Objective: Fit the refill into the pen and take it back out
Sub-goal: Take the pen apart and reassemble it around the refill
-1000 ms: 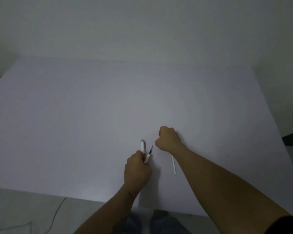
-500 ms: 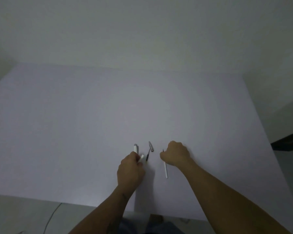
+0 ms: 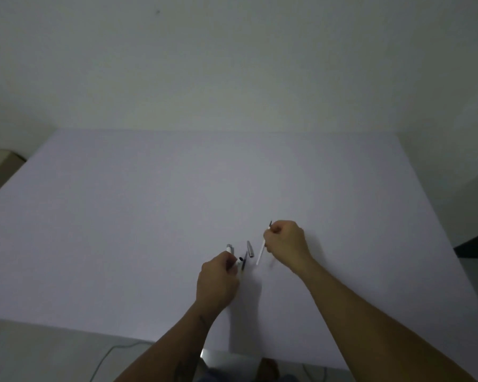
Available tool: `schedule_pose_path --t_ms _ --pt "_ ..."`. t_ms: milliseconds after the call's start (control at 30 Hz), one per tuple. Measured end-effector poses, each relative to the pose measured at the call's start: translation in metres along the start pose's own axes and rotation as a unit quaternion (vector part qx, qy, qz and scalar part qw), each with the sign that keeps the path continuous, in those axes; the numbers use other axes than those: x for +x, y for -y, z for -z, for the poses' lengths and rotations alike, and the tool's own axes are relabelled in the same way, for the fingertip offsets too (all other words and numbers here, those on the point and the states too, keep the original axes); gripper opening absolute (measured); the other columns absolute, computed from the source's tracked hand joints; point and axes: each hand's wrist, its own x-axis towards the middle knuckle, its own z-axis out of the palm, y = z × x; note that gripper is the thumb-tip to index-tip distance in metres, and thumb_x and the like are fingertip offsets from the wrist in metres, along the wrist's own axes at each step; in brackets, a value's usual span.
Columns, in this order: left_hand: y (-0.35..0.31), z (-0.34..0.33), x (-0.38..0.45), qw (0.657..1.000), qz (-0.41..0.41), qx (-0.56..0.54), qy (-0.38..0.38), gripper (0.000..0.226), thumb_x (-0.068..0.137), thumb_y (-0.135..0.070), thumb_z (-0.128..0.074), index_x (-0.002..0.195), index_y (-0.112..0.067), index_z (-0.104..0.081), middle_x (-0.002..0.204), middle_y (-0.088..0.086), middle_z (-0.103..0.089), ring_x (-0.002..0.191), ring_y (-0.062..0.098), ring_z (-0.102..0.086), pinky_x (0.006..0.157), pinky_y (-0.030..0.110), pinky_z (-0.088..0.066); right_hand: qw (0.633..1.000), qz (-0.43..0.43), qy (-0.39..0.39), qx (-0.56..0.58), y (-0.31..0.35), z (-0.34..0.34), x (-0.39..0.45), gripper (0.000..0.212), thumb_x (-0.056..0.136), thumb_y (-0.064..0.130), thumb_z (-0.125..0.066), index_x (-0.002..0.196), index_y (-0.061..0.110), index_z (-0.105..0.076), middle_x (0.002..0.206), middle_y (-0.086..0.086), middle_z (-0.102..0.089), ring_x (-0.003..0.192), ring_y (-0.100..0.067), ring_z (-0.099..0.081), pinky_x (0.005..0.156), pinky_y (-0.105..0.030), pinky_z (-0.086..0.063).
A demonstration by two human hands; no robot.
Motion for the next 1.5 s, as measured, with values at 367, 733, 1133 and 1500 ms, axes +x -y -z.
schedule_pose_path --t_ms 367,733,1133,1500 --pt "-0.007 0.001 0.000 1.000 0.004 -0.023 -0.011 0.008 0.092 -0.019 -0.059 0.085 -0.016 -0.063 0.076 0.000 -0.063 0.068 0.017 -0.059 0.069 0.028 -0.048 0.993 0.044 -0.023 0.107 0.021 -0.010 -0.011 0.020 0.091 0.014 -0.057 0.080 0.003 -0.069 0.072 -0.009 -0.075 0.066 -0.026 -0.073 0.059 -0.033 -0.060" --pt "-0.010 0.000 0.006 0.998 -0.008 -0.052 -0.015 0.004 0.087 -0.015 -0.062 0.089 -0.017 -0.065 0.081 0.000 -0.068 0.076 0.021 -0.064 0.073 0.032 -0.054 0.996 0.048 0.071 0.029 0.008 -0.020 -0.006 0.017 0.086 0.018 -0.064 0.077 0.005 -0.070 0.072 -0.011 -0.070 0.060 -0.020 -0.059 0.059 -0.030 -0.050" --pt "0.007 0.015 0.014 0.995 0.053 -0.081 -0.033 0.007 0.081 -0.012 -0.066 0.080 -0.019 -0.067 0.078 0.002 -0.068 0.074 0.022 -0.064 0.069 0.036 -0.055 0.977 0.002 0.104 -0.186 -0.006 -0.033 0.031 0.028 0.083 0.033 -0.064 0.092 0.006 -0.069 0.097 -0.012 -0.070 0.092 -0.032 -0.068 0.075 -0.031 -0.055" --pt "0.031 0.024 0.003 0.995 0.072 -0.057 -0.029 0.005 0.081 -0.015 -0.068 0.080 -0.020 -0.066 0.079 0.001 -0.068 0.073 0.020 -0.064 0.073 0.037 -0.056 0.972 0.001 0.124 -0.197 0.013 -0.052 0.029 0.019 0.078 0.016 -0.060 0.064 0.008 -0.049 0.068 -0.005 -0.054 0.065 -0.025 -0.060 0.056 -0.024 -0.044"
